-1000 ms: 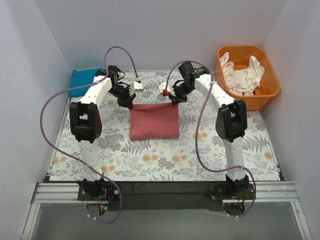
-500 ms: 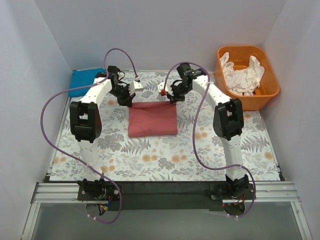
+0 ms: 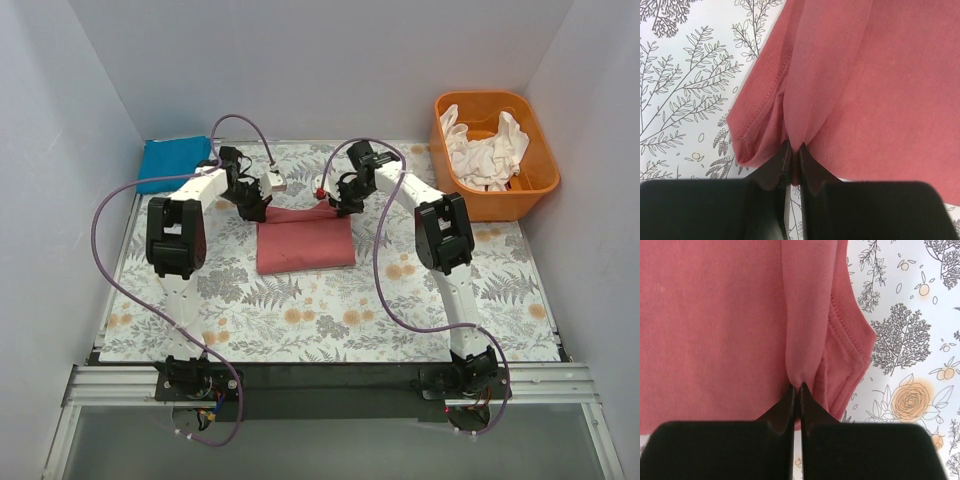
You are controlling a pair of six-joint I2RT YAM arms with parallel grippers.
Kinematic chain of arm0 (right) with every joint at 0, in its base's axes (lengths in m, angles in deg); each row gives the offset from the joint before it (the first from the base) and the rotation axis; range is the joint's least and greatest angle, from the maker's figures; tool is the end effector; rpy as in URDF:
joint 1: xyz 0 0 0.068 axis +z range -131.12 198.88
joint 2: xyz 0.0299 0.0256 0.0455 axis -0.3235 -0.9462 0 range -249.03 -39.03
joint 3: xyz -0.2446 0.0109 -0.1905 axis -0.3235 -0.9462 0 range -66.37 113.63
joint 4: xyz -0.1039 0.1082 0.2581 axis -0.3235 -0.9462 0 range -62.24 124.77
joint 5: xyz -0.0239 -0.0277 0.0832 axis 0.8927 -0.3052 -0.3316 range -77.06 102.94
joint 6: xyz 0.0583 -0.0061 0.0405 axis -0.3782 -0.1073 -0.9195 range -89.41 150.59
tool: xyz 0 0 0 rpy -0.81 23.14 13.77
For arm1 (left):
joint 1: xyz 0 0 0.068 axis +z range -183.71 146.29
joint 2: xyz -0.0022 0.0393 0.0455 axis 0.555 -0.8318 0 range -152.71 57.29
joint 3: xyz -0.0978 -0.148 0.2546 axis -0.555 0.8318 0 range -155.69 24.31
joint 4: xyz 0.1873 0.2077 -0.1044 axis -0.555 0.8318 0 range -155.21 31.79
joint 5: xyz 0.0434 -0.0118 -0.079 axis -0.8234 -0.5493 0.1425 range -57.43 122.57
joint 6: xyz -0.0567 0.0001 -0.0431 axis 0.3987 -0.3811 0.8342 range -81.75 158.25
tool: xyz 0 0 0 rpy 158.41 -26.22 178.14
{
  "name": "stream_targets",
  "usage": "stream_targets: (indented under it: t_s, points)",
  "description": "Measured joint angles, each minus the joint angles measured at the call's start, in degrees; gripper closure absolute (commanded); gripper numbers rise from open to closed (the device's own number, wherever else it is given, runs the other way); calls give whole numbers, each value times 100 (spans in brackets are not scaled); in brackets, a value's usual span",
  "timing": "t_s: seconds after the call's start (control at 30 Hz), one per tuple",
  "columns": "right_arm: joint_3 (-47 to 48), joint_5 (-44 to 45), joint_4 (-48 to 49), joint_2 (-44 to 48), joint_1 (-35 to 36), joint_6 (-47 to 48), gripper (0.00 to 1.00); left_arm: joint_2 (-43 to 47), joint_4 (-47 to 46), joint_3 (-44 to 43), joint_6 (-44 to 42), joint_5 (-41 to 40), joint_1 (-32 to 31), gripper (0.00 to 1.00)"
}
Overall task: Fold and stack the t-shirts
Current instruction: Fold the tshirt
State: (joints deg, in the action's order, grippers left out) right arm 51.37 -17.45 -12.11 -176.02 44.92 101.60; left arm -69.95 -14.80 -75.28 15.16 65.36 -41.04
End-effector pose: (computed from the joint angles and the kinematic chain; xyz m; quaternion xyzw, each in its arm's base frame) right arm 0.5079 0.2811 0.1689 -0.7433 0.5847 0.1606 0.2825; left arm 0.5000 -0.0963 0.1550 0.2787 0.9130 -0.2644 0.1373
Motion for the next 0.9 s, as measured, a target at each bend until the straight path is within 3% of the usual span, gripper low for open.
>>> stream_targets:
  t_s: [0.27,0.47,0.63,0.83,0.9]
  points:
    - [-1217,-15,439,667,70,-205,99,439,-496,767,-17,153,-79,100]
    - [-2387,-114,103,1637,166,-380,99,946,17,1436,-120,389,-284,100]
    - [-2190,-354,-415,2096,254,-479,99,1233,1025,1386,-341,498,-256,100]
    - [-1510,-448,-752,2046,289,-479,99,1213,1961,459,-535,634,-7,99]
    - [-1222,-409,-793,1799,291,-463,90,1075,2061,201,-505,664,57,95]
